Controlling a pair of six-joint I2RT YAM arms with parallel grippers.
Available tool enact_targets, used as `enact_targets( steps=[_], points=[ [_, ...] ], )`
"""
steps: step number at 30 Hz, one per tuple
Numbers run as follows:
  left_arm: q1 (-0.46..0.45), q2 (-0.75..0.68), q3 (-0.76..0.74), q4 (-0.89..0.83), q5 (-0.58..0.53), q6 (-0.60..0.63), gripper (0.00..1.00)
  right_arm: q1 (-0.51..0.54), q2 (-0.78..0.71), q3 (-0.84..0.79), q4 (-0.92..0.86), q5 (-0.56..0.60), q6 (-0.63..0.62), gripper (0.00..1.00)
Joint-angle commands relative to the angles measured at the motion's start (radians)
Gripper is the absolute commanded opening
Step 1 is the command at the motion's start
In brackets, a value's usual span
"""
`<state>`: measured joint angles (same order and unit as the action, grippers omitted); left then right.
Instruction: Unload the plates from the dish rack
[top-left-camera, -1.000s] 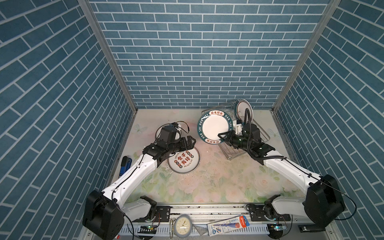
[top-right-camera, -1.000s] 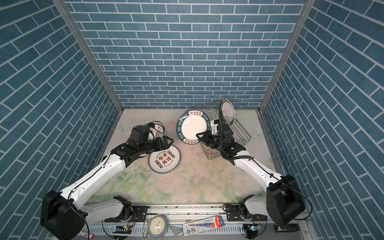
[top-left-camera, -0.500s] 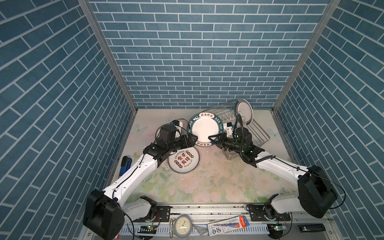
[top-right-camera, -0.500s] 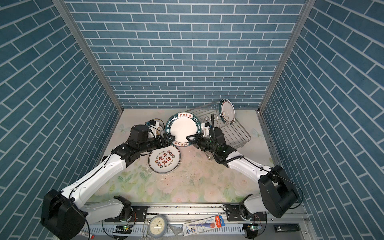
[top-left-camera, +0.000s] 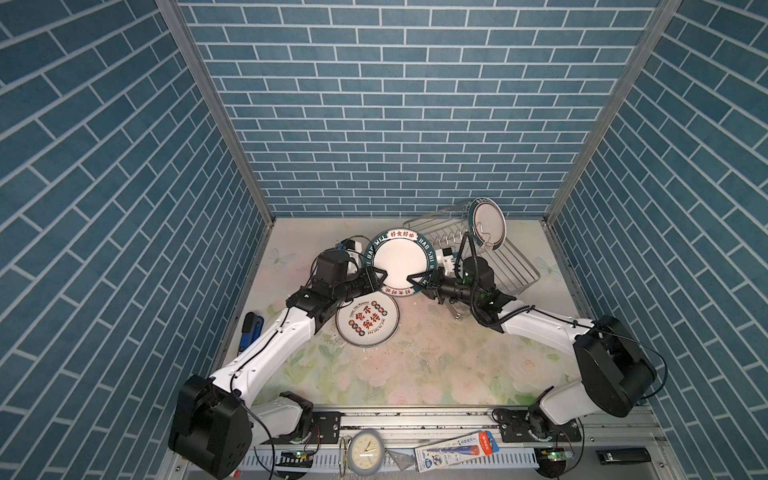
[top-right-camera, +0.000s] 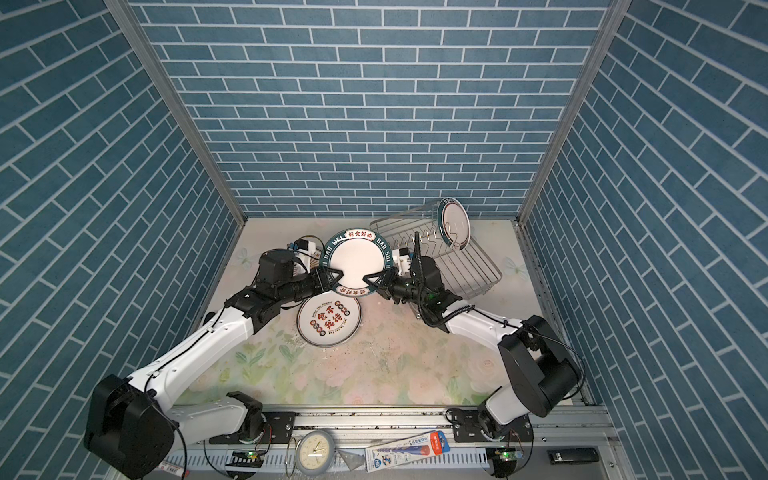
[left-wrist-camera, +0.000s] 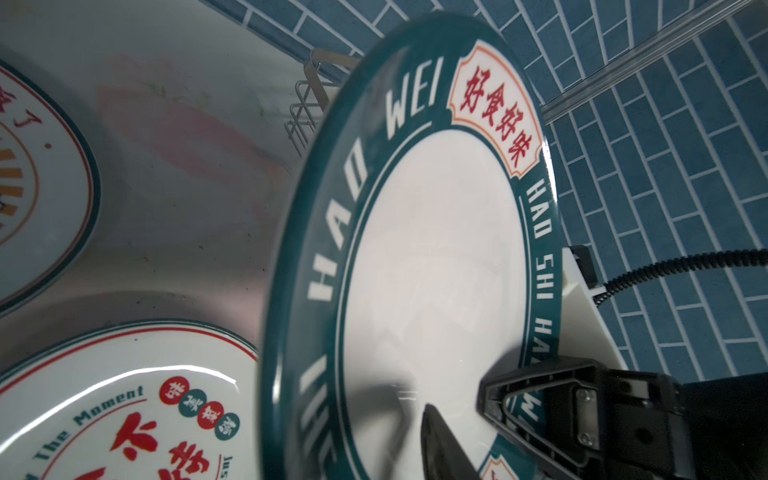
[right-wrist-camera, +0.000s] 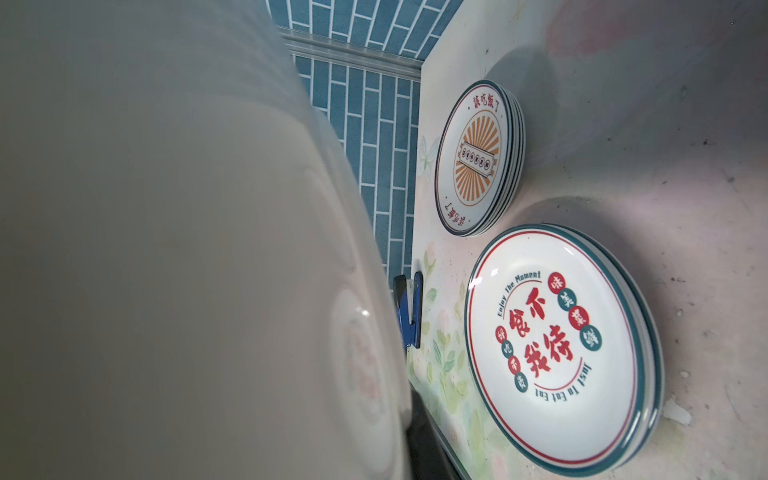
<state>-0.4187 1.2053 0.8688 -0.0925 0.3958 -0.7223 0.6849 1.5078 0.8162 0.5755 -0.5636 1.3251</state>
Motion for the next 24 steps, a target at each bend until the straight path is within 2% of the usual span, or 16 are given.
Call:
enact_targets(
  steps=[1, 4, 6, 8, 15, 17, 23, 24],
  points=[
    [-0.004, -0.007, -0.016, 0.063, 0.07, -0.003, 0.28, 0.014, 0.012, 0.032, 0.072, -0.048, 0.003, 0.0],
    [0.003, -0.005, -0.011, 0.04, 0.072, -0.008, 0.12, 0.016, 0.015, 0.035, 0.058, -0.046, -0.007, 0.0],
    [0.008, -0.008, -0.014, 0.03, 0.072, -0.014, 0.0, 0.015, 0.017, 0.036, 0.055, -0.043, -0.012, 0.06],
    [0.015, -0.017, -0.022, 0.025, 0.073, -0.019, 0.0, 0.014, 0.017, 0.037, 0.055, -0.042, -0.017, 0.12],
    [0.031, -0.026, -0.009, -0.044, 0.065, -0.032, 0.0, 0.017, 0.008, 0.058, -0.013, -0.019, -0.073, 0.46],
    [0.032, -0.028, 0.001, -0.072, 0.068, -0.032, 0.0, 0.014, -0.011, 0.081, -0.126, 0.012, -0.144, 0.58],
    [0.066, -0.111, 0.003, -0.16, 0.046, -0.026, 0.0, 0.015, -0.07, 0.212, -0.584, 0.226, -0.437, 0.69],
    [0.074, -0.13, 0.0, -0.179, 0.04, -0.025, 0.0, 0.015, -0.076, 0.231, -0.64, 0.27, -0.473, 0.76]
  ],
)
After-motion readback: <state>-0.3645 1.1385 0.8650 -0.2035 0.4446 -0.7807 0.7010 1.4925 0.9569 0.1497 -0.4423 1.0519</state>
